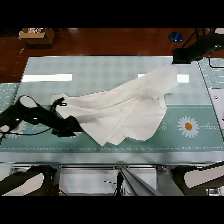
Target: Fold the shirts.
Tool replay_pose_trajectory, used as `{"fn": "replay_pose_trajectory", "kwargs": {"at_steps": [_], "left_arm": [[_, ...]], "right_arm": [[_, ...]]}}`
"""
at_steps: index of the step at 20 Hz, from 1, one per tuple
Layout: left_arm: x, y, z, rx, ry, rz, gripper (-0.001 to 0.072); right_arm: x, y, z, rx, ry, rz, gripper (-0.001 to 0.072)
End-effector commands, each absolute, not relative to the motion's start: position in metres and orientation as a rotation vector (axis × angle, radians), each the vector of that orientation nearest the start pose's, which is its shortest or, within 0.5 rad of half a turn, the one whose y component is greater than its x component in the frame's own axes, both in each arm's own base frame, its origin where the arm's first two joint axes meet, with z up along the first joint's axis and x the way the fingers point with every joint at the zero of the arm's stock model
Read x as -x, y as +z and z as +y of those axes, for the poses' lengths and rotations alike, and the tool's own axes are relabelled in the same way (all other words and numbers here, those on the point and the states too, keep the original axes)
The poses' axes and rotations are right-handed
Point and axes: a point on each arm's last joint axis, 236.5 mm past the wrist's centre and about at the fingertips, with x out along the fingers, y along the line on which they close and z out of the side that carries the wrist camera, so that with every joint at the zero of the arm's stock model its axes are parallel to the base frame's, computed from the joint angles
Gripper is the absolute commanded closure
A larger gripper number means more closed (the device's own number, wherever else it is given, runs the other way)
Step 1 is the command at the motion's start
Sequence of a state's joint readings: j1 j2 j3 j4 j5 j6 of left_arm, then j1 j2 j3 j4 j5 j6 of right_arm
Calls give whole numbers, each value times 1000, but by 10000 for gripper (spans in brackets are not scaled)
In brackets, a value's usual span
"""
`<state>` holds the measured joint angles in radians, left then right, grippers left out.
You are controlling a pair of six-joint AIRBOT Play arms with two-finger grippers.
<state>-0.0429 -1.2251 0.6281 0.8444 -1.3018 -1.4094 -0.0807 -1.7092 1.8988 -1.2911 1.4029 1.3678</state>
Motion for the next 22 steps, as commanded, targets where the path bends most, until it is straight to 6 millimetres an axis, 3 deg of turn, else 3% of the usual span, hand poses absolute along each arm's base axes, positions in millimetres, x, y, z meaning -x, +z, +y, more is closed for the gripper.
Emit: {"fn": "replay_pose_trajectory", "kwargs": {"at_steps": [1,5,7,8,10,11,12,14,16,20,22], "left_arm": [[-192,-91,-206,617,-465,1758,110],[-172,-116,-225,585,-458,1854,111],[-174,-127,-229,597,-431,1858,112],[-184,-133,-230,614,-405,1817,165],[-211,-138,-232,661,-356,1714,360],[-221,-137,-235,698,-338,1678,410],[-225,-137,-236,716,-327,1665,405],[-221,-139,-233,683,-342,1673,480],[-217,-137,-234,648,-393,1679,678],[-213,-126,-231,631,-466,1685,688],[-220,-105,-230,639,-523,1634,690]], "right_arm": [[-503,75,22,-67,259,1182,694],[-503,75,21,-66,258,1179,694],[-503,75,21,-66,258,1179,694],[-503,75,22,-67,259,1180,694],[-501,74,22,-68,262,1189,694],[-499,73,22,-67,263,1196,694],[-498,73,22,-67,265,1201,694],[-498,73,22,-67,265,1203,694],[-496,72,22,-67,267,1212,694],[-492,71,23,-66,270,1226,694],[-492,71,23,-66,271,1229,694]]}}
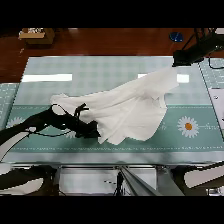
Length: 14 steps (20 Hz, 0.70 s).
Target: Fold the shirts.
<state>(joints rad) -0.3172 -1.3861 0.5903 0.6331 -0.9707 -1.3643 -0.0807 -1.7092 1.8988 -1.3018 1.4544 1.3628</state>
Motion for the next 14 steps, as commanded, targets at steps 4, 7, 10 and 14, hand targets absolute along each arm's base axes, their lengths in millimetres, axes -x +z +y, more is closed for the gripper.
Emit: {"fn": "replay_pose_trajectory", "kwargs": {"at_steps": [4,7,10,14], "left_arm": [[-261,11,-227,609,-706,1333,691],[-296,162,-202,552,-754,904,690],[-308,326,-139,464,-632,404,689],[-288,450,-62,331,-388,56,690]], "right_arm": [[-489,73,26,-72,284,1230,694],[-491,96,33,-84,305,1164,694],[-483,150,44,-92,332,1036,694],[-449,299,59,-73,350,639,694]]}}
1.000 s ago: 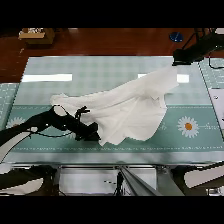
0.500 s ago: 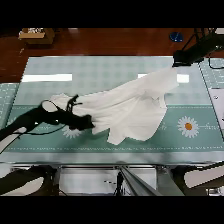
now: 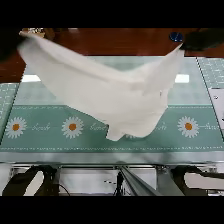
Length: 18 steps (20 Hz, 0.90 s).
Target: Fold the shirts.
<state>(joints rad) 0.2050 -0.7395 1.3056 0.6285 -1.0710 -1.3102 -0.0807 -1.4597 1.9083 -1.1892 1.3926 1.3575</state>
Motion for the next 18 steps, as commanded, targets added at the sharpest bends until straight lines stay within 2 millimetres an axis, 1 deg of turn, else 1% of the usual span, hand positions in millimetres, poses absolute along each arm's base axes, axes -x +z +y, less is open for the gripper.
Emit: {"fn": "replay_pose_trajectory", "kwargs": {"at_steps": [1,2,3,4,5,6,7,8,9,10,11,12,14,16,18], "left_arm": [[-278,477,-49,297,-331,-25,690],[-267,501,-44,250,-295,-90,690],[-253,522,-44,206,-269,-144,690],[-237,541,-52,170,-277,-194,690],[-220,557,-63,134,-288,-234,690],[-204,568,-74,98,-301,-257,690],[-187,574,-87,63,-317,-267,690],[-173,576,-97,46,-328,-262,690],[-160,573,-104,41,-323,-238,690],[-150,567,-109,38,-309,-205,690],[-140,558,-113,43,-301,-166,690],[-131,547,-119,48,-299,-123,690],[-116,520,-130,71,-307,-21,690],[-109,490,-134,67,-305,99,690],[-106,456,-131,103,-296,255,689]], "right_arm": [[-431,350,57,-45,330,502,695],[-409,398,54,-18,303,365,695],[-381,446,52,4,280,225,695],[-346,493,49,20,253,82,695],[-308,531,45,26,218,-44,696],[-271,558,39,34,180,-142,696],[-240,574,32,40,138,-203,696],[-212,583,23,43,86,-244,696],[-184,590,12,37,32,-278,696],[-162,592,5,34,-5,-295,696],[-143,590,-1,38,-40,-297,696],[-128,583,-6,39,-65,-278,696],[-114,559,-10,37,-86,-192,696],[-113,520,-15,34,-105,-29,695],[-113,476,-26,64,-149,165,696]]}}
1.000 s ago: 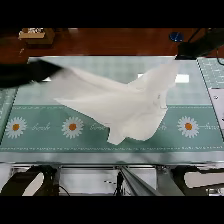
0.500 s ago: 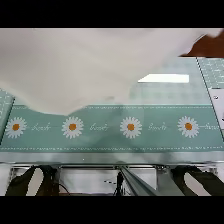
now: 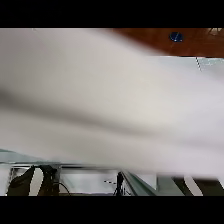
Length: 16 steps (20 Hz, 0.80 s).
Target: Fold the shirts.
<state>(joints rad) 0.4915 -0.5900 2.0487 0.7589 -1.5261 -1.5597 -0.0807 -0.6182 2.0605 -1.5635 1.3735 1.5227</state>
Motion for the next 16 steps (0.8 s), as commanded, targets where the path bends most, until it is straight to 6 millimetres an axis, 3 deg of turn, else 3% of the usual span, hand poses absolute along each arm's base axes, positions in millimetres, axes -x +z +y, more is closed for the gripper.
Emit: {"fn": "replay_pose_trajectory", "kwargs": {"at_steps": [1,3,6,8,10,12,14,16], "left_arm": [[-106,443,-130,127,-296,315,689],[-112,427,-126,142,-297,381,689],[-140,392,-110,171,-316,503,690],[-174,345,-83,228,-290,629,690],[-211,286,-49,315,-214,744,690],[-240,233,-39,434,-226,843,690],[-274,195,-34,542,-247,878,690],[-310,173,-24,555,-248,874,690]], "right_arm": [[-113,454,-29,73,-156,269,696],[-123,425,-20,68,-86,401,696],[-172,389,-30,110,-98,565,696],[-231,349,-21,174,-49,714,696],[-297,301,-4,215,23,842,696],[-361,251,11,215,77,945,696],[-416,206,31,186,143,984,696],[-458,171,47,148,184,984,695]]}}
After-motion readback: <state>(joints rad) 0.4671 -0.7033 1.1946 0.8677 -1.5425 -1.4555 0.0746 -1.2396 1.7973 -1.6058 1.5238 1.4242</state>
